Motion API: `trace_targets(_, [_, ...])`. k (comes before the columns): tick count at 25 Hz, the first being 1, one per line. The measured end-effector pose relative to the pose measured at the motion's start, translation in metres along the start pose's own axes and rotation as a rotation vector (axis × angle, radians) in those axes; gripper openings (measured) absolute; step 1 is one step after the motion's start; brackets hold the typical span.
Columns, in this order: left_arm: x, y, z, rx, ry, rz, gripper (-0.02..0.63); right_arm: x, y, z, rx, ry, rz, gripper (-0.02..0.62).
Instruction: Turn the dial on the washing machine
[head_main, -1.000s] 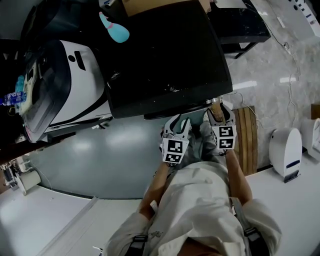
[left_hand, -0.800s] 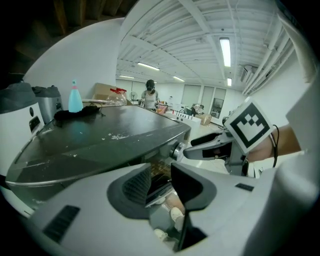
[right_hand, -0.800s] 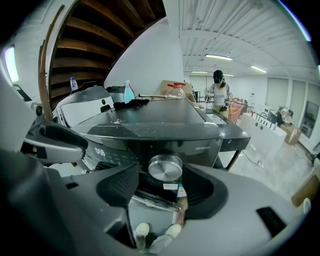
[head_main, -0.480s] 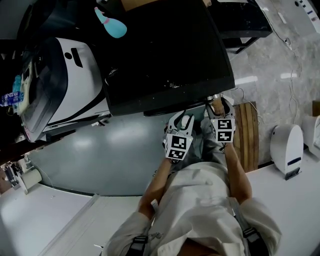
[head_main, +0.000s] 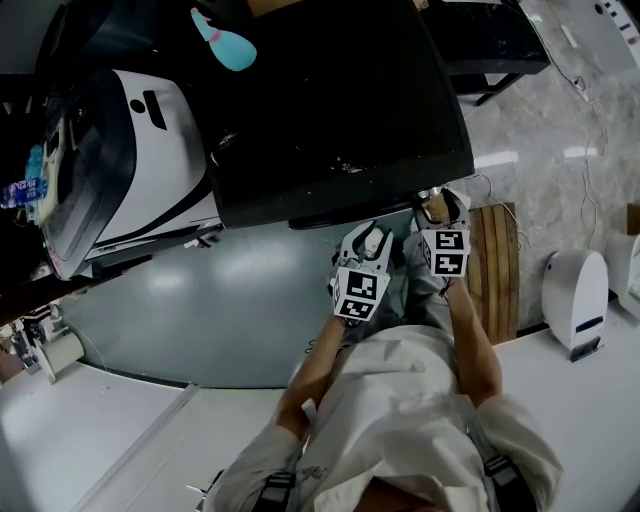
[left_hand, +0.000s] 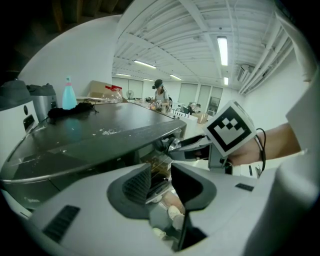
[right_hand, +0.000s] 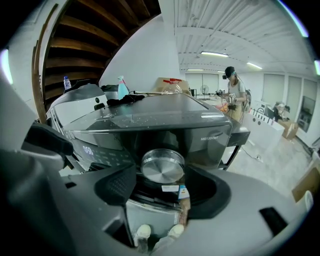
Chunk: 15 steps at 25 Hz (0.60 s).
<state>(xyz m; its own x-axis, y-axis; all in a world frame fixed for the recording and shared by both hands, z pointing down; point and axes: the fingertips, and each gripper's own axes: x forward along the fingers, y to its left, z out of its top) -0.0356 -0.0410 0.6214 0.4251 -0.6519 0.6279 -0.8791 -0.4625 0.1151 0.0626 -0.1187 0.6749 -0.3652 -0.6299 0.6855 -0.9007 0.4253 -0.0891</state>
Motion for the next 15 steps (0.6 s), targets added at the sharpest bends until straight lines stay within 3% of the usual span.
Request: trace_targets(15, [0.0042, 0.0004, -0.0022, 0.001, 0.010, -0.004, 0.130, 0.0064, -0.0036, -0.0022, 0.066, -0.004, 0.017, 0.273])
